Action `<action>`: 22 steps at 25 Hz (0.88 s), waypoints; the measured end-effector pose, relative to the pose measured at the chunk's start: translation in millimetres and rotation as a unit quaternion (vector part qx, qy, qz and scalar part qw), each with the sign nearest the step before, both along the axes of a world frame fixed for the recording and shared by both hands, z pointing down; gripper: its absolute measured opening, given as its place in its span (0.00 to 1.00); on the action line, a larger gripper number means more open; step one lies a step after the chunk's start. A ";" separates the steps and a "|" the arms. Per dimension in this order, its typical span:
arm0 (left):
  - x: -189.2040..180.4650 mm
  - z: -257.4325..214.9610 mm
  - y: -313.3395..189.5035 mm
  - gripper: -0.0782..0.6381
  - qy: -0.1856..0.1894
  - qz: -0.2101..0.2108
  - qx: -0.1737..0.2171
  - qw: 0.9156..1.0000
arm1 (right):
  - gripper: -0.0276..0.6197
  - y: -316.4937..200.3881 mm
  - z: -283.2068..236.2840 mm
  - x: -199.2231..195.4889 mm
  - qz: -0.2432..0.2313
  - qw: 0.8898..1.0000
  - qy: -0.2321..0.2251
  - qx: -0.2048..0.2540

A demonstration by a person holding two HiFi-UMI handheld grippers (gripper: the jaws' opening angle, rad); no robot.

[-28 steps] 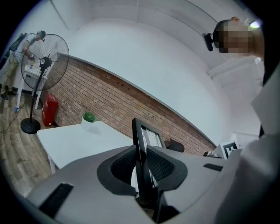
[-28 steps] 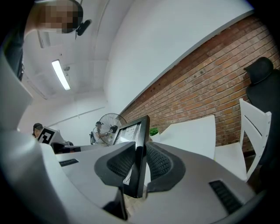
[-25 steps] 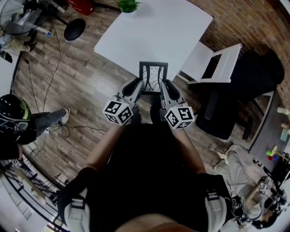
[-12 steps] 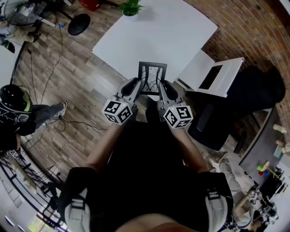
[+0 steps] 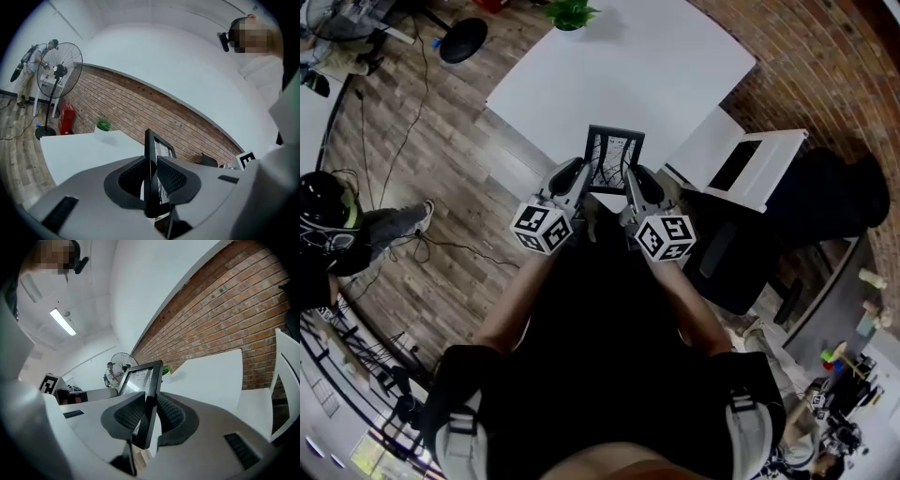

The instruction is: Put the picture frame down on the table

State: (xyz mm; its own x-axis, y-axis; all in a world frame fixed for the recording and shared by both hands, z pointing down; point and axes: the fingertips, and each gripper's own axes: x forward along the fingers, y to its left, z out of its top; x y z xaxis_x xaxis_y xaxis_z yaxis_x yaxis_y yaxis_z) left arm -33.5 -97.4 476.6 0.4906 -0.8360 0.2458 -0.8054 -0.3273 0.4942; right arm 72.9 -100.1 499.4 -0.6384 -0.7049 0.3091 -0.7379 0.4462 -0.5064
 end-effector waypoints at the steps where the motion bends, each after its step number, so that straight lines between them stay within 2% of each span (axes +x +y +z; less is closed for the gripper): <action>1: -0.3 3.7 -1.5 0.21 -0.002 0.002 -0.003 1.000 | 0.15 -1.4 3.3 -0.4 0.001 1.000 0.001 -0.004; 7: -2.0 22.7 -11.6 0.21 -0.017 0.017 -0.019 1.000 | 0.15 -9.4 19.7 -2.2 0.008 1.000 0.000 -0.031; 19: -8.4 76.7 -34.5 0.21 -0.006 0.019 -0.066 0.998 | 0.15 -28.1 71.0 -8.5 0.024 0.997 0.021 -0.068; 22: -9.1 91.2 -37.2 0.21 -0.013 0.027 -0.078 0.997 | 0.15 -31.7 84.5 -9.7 0.027 0.996 0.029 -0.078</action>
State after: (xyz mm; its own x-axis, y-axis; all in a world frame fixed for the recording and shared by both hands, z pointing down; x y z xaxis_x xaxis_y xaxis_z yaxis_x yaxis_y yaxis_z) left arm -42.7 -134.5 567.9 0.5255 -0.7593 0.3838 -0.8022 -0.2918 0.5210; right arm 63.2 -131.7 583.8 -0.5788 -0.6784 0.4525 -0.7885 0.3239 -0.5229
